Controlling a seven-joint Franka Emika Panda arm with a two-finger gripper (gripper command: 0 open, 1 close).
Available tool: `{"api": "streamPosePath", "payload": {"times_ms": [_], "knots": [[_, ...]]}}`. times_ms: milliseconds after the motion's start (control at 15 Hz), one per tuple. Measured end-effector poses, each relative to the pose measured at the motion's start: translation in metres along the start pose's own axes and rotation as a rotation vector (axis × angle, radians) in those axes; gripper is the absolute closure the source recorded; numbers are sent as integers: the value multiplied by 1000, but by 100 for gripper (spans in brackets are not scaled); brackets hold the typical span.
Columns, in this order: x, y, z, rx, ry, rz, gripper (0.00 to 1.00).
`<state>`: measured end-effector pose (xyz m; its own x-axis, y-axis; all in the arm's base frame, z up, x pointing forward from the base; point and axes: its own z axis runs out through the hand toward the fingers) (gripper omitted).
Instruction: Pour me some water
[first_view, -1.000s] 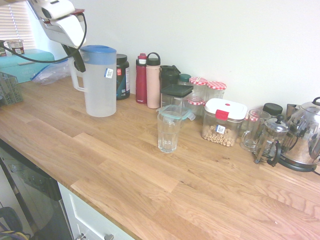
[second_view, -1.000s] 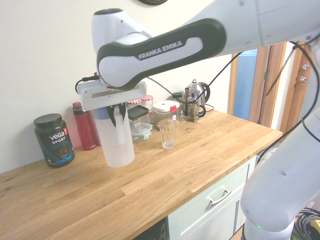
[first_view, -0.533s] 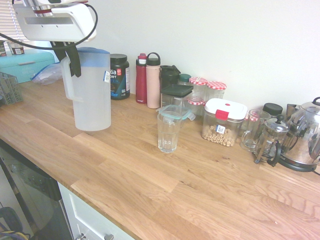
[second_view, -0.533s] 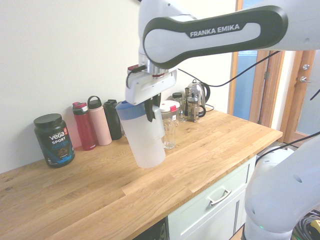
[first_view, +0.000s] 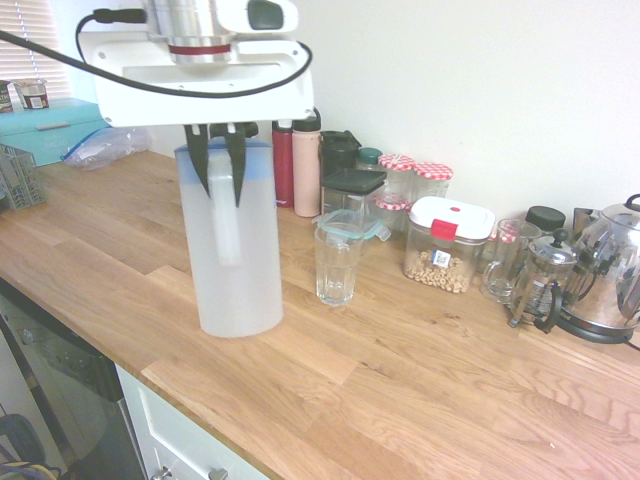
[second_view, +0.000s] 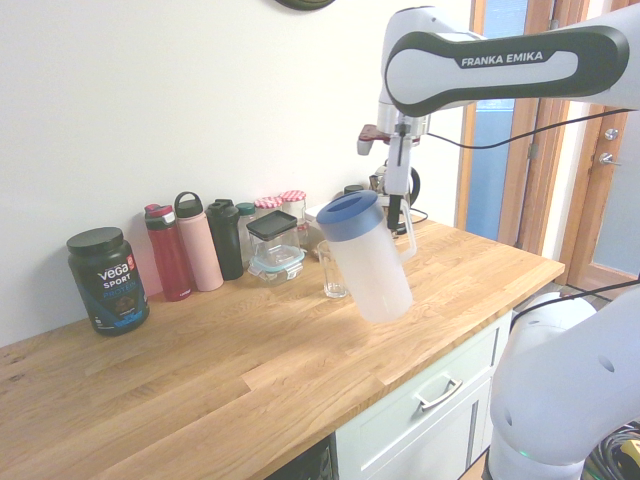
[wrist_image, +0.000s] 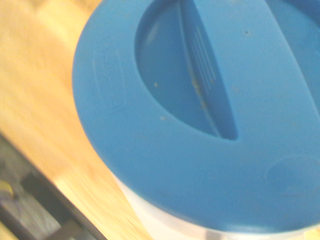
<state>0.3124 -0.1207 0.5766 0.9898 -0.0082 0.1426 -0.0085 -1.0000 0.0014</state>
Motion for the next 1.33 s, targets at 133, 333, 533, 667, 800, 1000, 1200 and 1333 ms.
{"api": "streamPosePath", "payload": {"times_ms": [133,333,533,667,800,1000,1200,1333], "knots": [[6,48,-3,13,16,-39,100],[43,94,-10,-34,1,-32,100],[91,110,-13,-88,-51,-51,100],[113,123,-20,-156,-92,-55,100],[132,122,-23,-236,-133,-68,100],[151,104,-19,-330,-174,-115,100],[157,90,-16,-412,-205,-150,100],[161,78,-9,-460,-222,-165,100]]}}
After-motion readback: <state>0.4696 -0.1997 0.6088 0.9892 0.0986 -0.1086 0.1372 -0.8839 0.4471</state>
